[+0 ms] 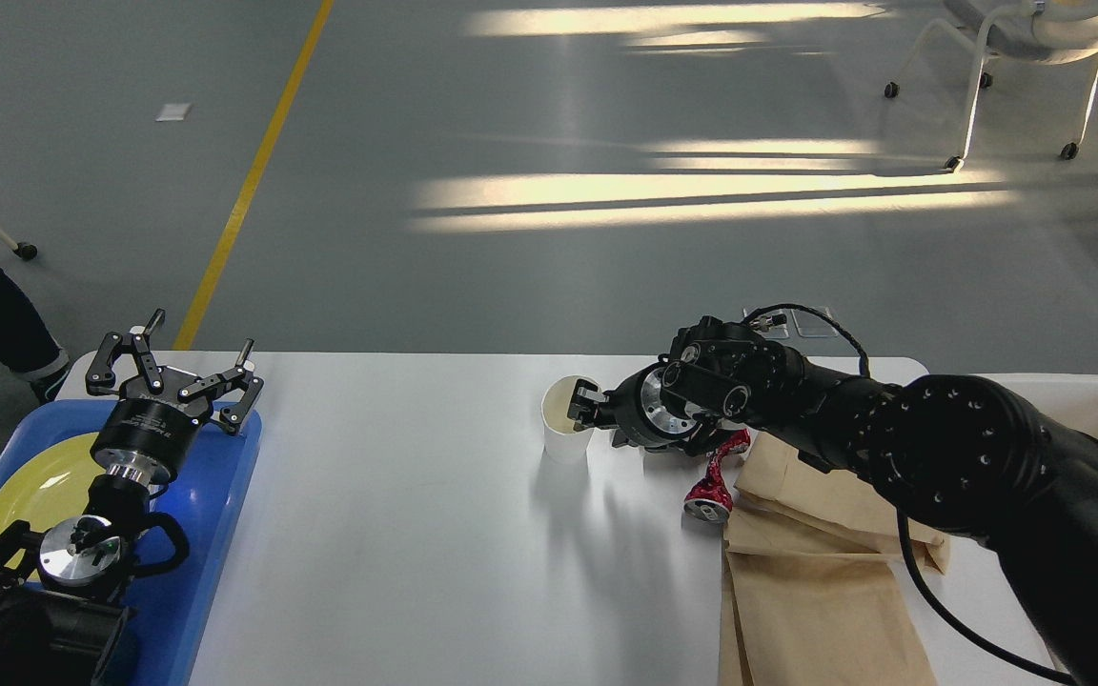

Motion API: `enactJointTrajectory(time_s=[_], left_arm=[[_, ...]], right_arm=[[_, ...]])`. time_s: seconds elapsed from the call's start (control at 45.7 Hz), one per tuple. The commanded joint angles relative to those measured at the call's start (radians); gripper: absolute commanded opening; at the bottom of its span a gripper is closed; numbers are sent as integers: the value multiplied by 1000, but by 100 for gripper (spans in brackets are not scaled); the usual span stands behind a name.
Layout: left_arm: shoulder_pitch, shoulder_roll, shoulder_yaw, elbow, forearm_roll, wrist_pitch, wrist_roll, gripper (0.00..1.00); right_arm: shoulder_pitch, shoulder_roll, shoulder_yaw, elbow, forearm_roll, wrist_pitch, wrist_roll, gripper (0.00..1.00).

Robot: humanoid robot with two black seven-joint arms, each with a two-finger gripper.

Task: Tidy desktop
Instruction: 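Grasp the paper cup nearest the tray with the right gripper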

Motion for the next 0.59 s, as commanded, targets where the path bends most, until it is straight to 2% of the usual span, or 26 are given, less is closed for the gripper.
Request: enactJointTrajectory(time_s=[0.0, 0.131, 0.241, 0.35, 0.569], left_arm=[[0, 0, 0, 0, 0, 1, 0, 96], [0, 0, 0, 0, 0, 0, 0, 96], [0, 0, 0, 0, 0, 0, 0, 96], [0, 0, 0, 0, 0, 0, 0, 96], [0, 0, 0, 0, 0, 0, 0, 96]], right_arm=[[1, -1, 3, 3, 2, 7, -1, 0], [26, -1, 6, 29, 3, 43, -2, 0], [87, -35, 54, 64, 5, 158, -1, 0], [171, -139, 98, 147, 5, 247, -2, 0], [365, -352, 118, 388, 3, 272, 0, 0]])
